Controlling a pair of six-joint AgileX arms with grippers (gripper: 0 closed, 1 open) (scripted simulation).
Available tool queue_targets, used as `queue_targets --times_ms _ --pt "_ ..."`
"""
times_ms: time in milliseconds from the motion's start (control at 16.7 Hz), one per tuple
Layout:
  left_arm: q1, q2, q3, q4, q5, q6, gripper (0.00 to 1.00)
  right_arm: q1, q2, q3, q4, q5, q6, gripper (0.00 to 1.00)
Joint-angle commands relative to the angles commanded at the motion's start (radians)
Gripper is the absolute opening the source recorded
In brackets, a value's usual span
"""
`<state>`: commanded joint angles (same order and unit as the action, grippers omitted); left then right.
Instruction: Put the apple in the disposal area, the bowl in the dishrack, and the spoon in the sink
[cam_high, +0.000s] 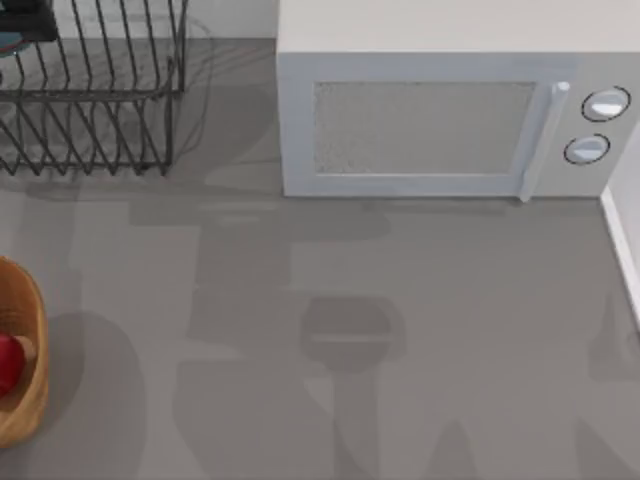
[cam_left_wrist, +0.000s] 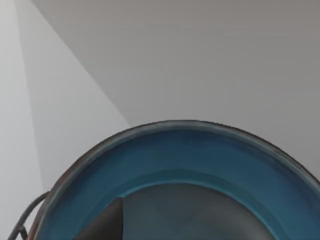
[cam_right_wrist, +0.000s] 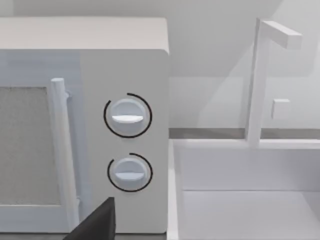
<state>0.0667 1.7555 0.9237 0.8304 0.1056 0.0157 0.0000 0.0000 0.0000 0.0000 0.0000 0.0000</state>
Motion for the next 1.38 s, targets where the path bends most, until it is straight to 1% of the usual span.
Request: queue_targets --times_ms 240,480,1380 --pt "-0.001 -0.018 -0.007 -0.007 0.001 0.0 1.0 0.0 0.0 0.0 0.0 0.0 0.0 1.0" --pt "-0.01 -0.135 -0.073 -0.066 -0.003 -0.002 1.0 0.0 0.0 0.0 0.0 0.0 0.0 1.0" --pt "-0.029 -0.88 -0.464 -0.417 -0.056 -0.005 1.0 0.0 0.0 0.0 0.0 0.0 0.0 1.0"
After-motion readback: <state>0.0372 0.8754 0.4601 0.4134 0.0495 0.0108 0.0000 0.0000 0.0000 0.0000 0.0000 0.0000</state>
